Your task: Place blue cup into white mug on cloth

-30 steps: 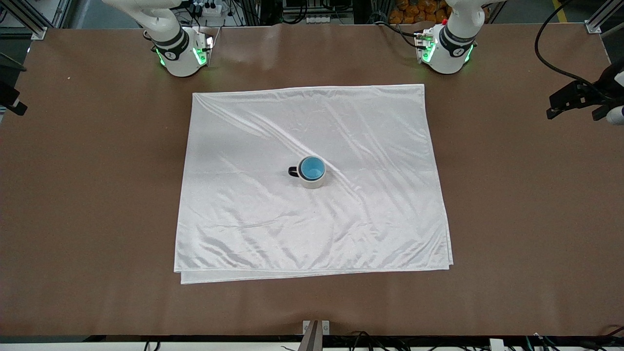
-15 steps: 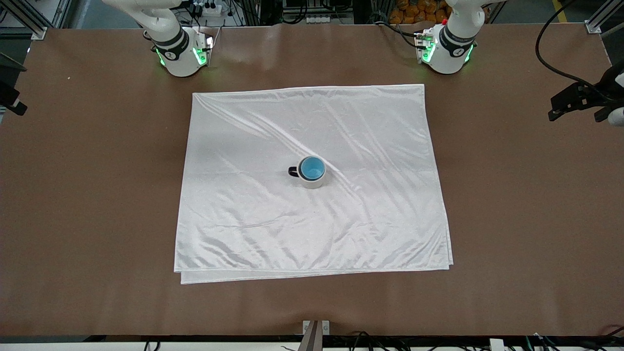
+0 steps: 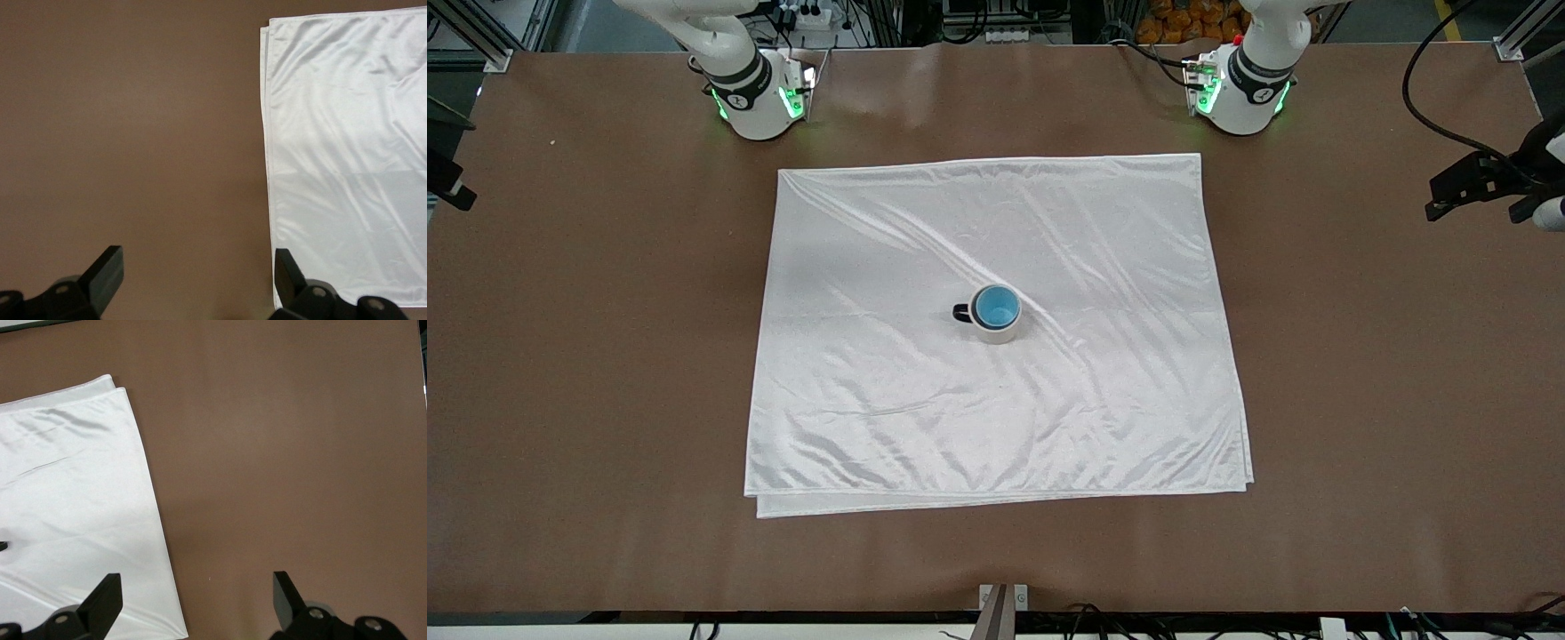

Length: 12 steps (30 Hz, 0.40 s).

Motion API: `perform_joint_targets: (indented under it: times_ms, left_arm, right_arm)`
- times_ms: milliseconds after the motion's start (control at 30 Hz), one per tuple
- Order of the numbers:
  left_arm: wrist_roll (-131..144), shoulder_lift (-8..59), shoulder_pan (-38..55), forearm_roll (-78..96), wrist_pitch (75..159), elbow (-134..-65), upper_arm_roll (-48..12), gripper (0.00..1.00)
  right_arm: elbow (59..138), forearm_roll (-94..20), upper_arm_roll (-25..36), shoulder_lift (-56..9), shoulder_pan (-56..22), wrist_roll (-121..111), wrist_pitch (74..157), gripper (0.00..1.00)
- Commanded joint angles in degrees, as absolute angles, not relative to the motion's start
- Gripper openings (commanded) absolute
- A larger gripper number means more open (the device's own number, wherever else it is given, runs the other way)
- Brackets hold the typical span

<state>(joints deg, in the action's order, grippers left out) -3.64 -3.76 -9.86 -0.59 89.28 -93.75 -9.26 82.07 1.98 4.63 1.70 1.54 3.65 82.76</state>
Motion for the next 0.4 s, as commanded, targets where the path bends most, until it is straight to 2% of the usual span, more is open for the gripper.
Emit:
perform_joint_targets:
  times_ms: [0,367]
  left_arm:
    - [-5.1,-4.8,-10.2,-1.7,90.3,-95.1,-9.4,1.0]
    - [-5.1,-4.8,-10.2,-1.6,90.3,-95.1,-9.4,1.0]
  right_arm:
    - [81.2,1.8,4.7,1.7,1.5,2.8,82.4,1.0]
    - [81.3,1.9,4.7,1.8,1.5,2.5,82.4,1.0]
